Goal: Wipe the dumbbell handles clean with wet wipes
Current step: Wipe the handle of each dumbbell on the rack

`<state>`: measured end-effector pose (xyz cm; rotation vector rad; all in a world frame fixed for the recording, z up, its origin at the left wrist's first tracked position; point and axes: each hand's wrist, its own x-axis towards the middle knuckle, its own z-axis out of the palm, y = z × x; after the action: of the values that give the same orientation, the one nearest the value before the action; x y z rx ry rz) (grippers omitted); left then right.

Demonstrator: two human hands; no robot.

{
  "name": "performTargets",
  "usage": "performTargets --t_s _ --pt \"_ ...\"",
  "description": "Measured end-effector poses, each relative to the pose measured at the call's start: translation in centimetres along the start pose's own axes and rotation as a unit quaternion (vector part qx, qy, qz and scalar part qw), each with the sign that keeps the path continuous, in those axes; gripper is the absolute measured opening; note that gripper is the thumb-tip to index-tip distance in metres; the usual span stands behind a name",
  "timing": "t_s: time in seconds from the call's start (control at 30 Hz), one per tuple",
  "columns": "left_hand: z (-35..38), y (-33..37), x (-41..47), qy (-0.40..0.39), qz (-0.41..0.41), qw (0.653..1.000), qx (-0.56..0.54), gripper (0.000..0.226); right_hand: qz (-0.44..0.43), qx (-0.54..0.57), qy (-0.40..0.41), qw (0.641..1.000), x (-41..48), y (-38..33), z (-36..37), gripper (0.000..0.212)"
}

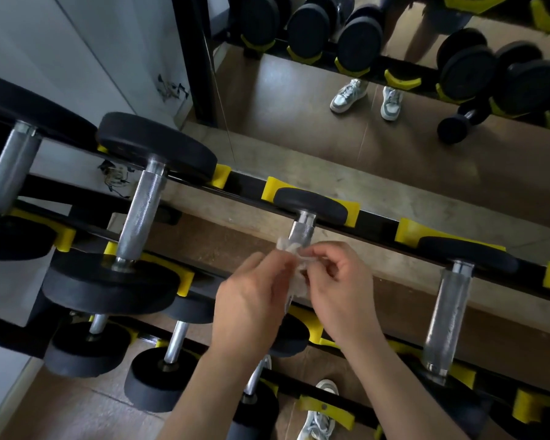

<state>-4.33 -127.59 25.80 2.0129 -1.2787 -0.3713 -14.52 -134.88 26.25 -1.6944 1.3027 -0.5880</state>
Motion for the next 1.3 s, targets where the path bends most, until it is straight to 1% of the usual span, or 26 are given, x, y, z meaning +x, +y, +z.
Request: performTargets --t_s 0.03,0.07,0.1,0.13,0.23,0.33,0.37,0.43,0.53,0.57,0.63,0.7,0.77,0.83,0.93,1.03,1.13,1.17,1.2,1.27,1.3 --pt "0.4 -0.5 0.2 -0.001 0.016 1.000 -0.001 0.017 -0.014 -0.004 -0.008 1.000 0.0 0.2 0.1 0.008" --pt "0.7 -0.8 0.3 0.001 0.023 1.000 -0.009 0.021 -0.031 -0.022 -0.017 0.999 -0.1 0.3 0.1 0.011" --pt "0.9 -1.0 0.5 0.011 0.032 0.999 -0.012 0.022 -0.055 -0.054 -0.021 0.997 -0.2 0.5 0.1 0.019" --pt "1.1 -1.3 0.6 0.019 0.036 0.999 -0.008 0.022 -0.085 -0.088 -0.014 0.992 -0.3 0.8 0.1 0.022" --pt "1.7 -1.7 0.8 0.042 0.059 0.997 0.033 0.028 -0.155 -0.132 0.027 0.979 0.4 1.1 -0.1 0.020" --pt "2.2 -1.3 2.0 0.032 0.082 0.993 0.073 0.046 -0.210 -0.144 0.084 0.963 2.0 1.6 -0.4 0.016" --pt "2.4 -1.2 2.5 0.033 0.087 0.992 0.089 0.048 -0.218 -0.143 0.099 0.960 2.3 1.7 -0.4 0.014" --pt "2.7 -0.9 3.4 0.040 0.088 0.989 0.111 0.043 -0.216 -0.149 0.094 0.960 2.2 1.9 -0.1 0.017" --pt "3.3 -0.4 3.7 0.046 0.060 0.989 0.125 0.037 -0.204 -0.170 0.069 0.962 1.4 1.9 0.3 0.029" --pt "3.5 -0.2 3.7 0.046 0.048 0.990 0.123 0.035 -0.204 -0.166 0.067 0.962 1.4 2.0 0.3 0.029" --pt "3.7 0.2 3.9 0.046 0.031 0.991 0.120 0.023 -0.201 -0.161 0.066 0.964 1.8 1.9 0.1 0.026" --pt "3.8 0.8 4.6 0.027 -0.002 0.991 0.127 0.015 -0.183 -0.154 0.062 0.969 2.2 1.8 -0.1 0.027" --pt "3.7 1.1 4.7 0.012 -0.023 0.981 0.191 0.016 -0.169 -0.154 0.060 0.972 2.0 1.9 -0.2 0.028" --pt "3.1 1.3 3.7 0.019 -0.011 0.966 0.257 0.012 -0.176 -0.155 0.062 0.970 1.2 1.9 -0.4 0.027" --pt "2.7 1.3 0.8 0.026 0.022 0.957 0.287 0.013 -0.187 -0.140 0.061 0.970 0.2 1.9 -0.6 0.023" --pt "3.0 0.7 1.3 0.042 0.042 0.966 0.253 0.016 -0.154 -0.089 0.057 0.982 0.8 1.9 -0.1 0.021" --pt "3.1 0.5 3.3 0.049 0.079 0.980 0.178 0.011 -0.112 -0.030 0.084 0.990 2.0 1.6 0.3 0.019" --pt "3.0 0.3 3.4 0.042 0.093 0.984 0.149 0.007 -0.121 -0.030 0.091 0.988 2.1 1.6 0.3 0.019" --pt "2.7 -0.1 3.1 0.038 0.103 0.986 0.124 0.002 -0.154 -0.051 0.089 0.983 2.0 1.6 0.5 0.021" --pt "1.7 -0.7 1.4 0.024 0.101 0.993 0.056 0.021 -0.250 -0.138 0.061 0.957 1.4 1.5 0.5 0.031" --pt "1.1 -0.9 0.3 0.011 0.081 0.996 0.020 0.029 -0.289 -0.173 0.043 0.941 1.5 1.7 0.4 0.034"
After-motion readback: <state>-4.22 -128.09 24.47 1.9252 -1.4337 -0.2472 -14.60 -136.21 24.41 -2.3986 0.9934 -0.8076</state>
